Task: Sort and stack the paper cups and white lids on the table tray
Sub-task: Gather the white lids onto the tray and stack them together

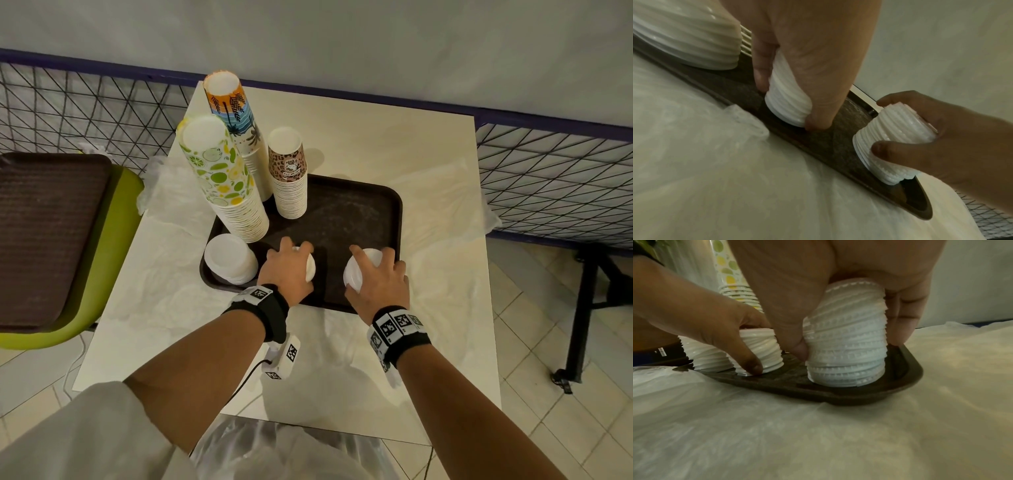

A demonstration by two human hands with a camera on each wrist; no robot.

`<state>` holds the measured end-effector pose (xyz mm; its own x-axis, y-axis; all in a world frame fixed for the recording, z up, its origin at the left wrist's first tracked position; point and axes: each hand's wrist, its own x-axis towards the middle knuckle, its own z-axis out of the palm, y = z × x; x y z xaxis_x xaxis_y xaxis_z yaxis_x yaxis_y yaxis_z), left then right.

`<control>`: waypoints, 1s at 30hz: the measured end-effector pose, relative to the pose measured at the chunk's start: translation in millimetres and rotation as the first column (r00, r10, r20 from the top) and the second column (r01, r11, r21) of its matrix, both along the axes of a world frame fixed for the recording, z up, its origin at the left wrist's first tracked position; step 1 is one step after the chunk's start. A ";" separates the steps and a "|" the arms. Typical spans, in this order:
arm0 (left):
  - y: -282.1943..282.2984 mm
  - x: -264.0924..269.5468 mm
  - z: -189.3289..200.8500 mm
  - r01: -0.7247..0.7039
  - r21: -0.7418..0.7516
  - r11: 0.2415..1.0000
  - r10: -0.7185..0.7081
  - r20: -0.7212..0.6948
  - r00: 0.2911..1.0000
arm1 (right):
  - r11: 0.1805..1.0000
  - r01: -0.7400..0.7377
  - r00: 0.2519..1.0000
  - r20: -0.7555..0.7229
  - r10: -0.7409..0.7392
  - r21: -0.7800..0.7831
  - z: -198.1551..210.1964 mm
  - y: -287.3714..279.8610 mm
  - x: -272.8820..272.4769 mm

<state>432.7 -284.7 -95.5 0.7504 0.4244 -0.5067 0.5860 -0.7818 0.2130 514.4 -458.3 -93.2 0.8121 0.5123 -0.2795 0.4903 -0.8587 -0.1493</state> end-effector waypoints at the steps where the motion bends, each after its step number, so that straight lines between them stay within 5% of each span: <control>1: -0.2 0.4 -0.5 0.015 0.003 1.000 -0.015 0.003 1.000 | 1.000 -0.003 1.000 0.002 0.003 -0.002 0.7 -0.7 0.6; 13: -1.3 5.8 0.9 0.061 0.011 0.998 -0.060 -0.027 0.998 | 0.997 -0.025 0.998 0.062 0.020 0.073 31.7 0.8 -7.7; 17: 1.1 5.6 3.8 0.038 -0.029 0.999 -0.038 -0.009 0.999 | 0.926 -0.066 0.993 0.117 0.024 0.371 51.5 -1.2 -20.1; 22: 7.5 1.2 10.2 -0.152 -0.230 0.961 0.174 0.079 0.982 | 0.751 -0.011 0.985 -0.123 0.122 0.660 57.9 10.4 -58.0; 26: 12.8 -4.6 11.3 -0.248 -0.346 0.905 0.318 0.162 0.934 | 0.827 0.178 0.934 -0.357 0.029 0.534 43.0 29.2 -73.4; 30: 12.6 -8.9 11.0 -0.417 -0.463 0.782 0.513 0.098 0.853 | 0.846 0.358 0.839 -0.534 -0.107 0.394 32.5 54.6 -72.7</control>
<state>423.8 -272.0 -84.5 0.6220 0.5375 -0.5694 0.7590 -0.2350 0.6072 441.8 -403.7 -60.8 0.7501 0.4927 -0.4411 0.0422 -0.7013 -0.7116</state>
